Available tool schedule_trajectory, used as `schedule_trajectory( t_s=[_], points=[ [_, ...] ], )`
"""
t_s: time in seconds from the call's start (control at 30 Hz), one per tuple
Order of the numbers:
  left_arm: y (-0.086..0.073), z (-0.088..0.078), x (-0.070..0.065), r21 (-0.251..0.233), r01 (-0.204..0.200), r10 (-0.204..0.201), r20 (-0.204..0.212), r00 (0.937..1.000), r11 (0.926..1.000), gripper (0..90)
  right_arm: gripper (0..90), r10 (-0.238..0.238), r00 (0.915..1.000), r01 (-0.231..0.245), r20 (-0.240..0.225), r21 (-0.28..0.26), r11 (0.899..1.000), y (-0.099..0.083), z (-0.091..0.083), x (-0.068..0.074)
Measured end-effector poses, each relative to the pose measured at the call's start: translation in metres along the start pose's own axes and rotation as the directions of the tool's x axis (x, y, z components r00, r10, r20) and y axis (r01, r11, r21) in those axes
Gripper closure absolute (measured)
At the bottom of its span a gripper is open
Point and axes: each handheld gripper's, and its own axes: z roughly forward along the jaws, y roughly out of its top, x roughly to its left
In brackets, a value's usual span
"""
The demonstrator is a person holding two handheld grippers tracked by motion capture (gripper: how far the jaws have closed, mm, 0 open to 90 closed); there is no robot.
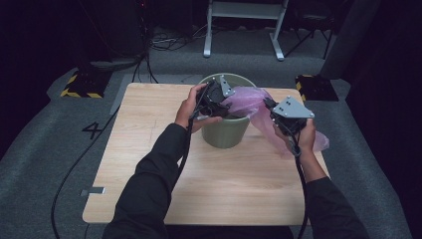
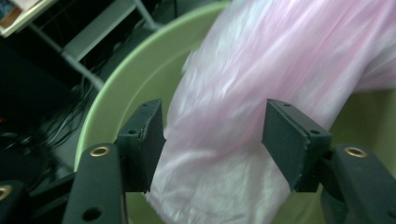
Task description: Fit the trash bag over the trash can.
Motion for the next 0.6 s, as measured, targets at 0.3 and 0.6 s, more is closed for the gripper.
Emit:
schedule_trajectory(
  t_s=[0.3, 0.6],
  points=[
    [0.013, -0.011, -0.019, -0.111, -0.006, 0.025, 0.176, 0.9841, 0.9938, 29.8, 89.8, -0.012, 0.9993, 0.012, -0.035, 0.005, 1.0, 0.0, 0.004, 0.009],
    [0.02, -0.004, -0.033, -0.072, -0.052, 0.063, 0.171, 0.9832, 0.9961, 53.1, 87.2, -0.035, 0.9952, 0.034, -0.091, -0.019, 0.999, 0.007, 0.002, 0.02]
  ],
)
